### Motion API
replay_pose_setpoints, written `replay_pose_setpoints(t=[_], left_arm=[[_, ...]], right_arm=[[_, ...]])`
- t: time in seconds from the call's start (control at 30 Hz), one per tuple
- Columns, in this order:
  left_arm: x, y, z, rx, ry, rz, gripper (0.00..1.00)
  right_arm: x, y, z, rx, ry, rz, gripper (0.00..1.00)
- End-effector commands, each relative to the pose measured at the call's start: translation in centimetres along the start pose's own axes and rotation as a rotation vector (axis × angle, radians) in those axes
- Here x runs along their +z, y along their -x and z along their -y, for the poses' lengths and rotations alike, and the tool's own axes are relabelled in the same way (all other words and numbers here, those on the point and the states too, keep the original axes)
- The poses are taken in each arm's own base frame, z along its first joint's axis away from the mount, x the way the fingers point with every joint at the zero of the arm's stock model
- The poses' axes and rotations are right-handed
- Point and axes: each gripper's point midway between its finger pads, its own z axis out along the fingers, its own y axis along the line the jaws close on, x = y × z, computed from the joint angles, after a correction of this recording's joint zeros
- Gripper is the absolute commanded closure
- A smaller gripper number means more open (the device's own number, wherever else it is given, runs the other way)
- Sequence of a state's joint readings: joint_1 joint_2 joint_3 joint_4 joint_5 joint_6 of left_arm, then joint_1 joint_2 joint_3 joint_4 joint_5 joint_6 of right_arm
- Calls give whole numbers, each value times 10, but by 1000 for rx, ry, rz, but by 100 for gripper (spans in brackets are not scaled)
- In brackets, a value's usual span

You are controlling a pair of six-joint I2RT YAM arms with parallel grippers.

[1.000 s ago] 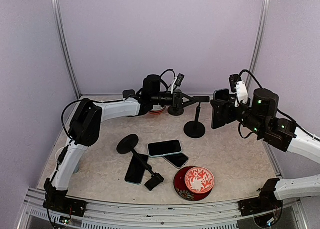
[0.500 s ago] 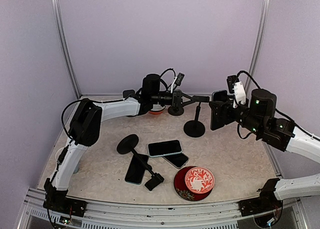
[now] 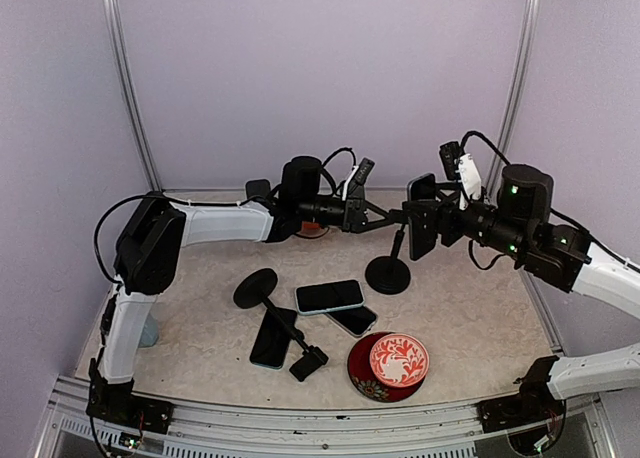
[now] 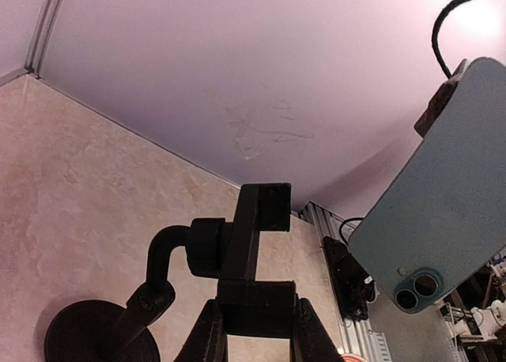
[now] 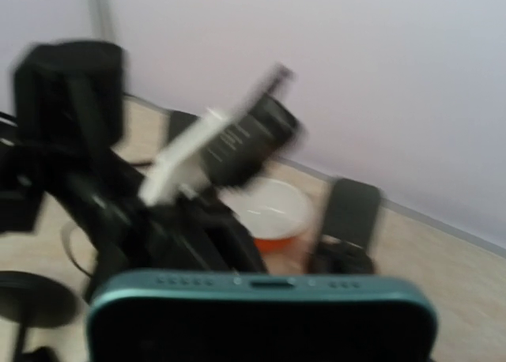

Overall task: Place the phone on the phone stand
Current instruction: Install the phone on the phone stand.

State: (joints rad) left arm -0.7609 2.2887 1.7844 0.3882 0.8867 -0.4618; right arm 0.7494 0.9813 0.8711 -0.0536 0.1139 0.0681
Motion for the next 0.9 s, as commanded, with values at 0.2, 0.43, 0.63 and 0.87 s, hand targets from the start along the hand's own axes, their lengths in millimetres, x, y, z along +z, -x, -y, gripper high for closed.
replay_pose_setpoints(t=[0.2, 0.43, 0.63, 0.87], left_arm=[[5, -16, 79, 66, -80, -13, 100], [-2, -27, 82, 36, -88, 8, 98], [-2, -27, 83, 22, -91, 9, 100], [-3, -25, 85, 22, -90, 4, 100]], right_arm=[[8, 28, -21, 53, 128, 82, 100], [13, 11, -22, 87, 130, 76, 100], [22, -9, -24, 130, 138, 34, 100], [28, -31, -1, 157, -7, -20, 100]])
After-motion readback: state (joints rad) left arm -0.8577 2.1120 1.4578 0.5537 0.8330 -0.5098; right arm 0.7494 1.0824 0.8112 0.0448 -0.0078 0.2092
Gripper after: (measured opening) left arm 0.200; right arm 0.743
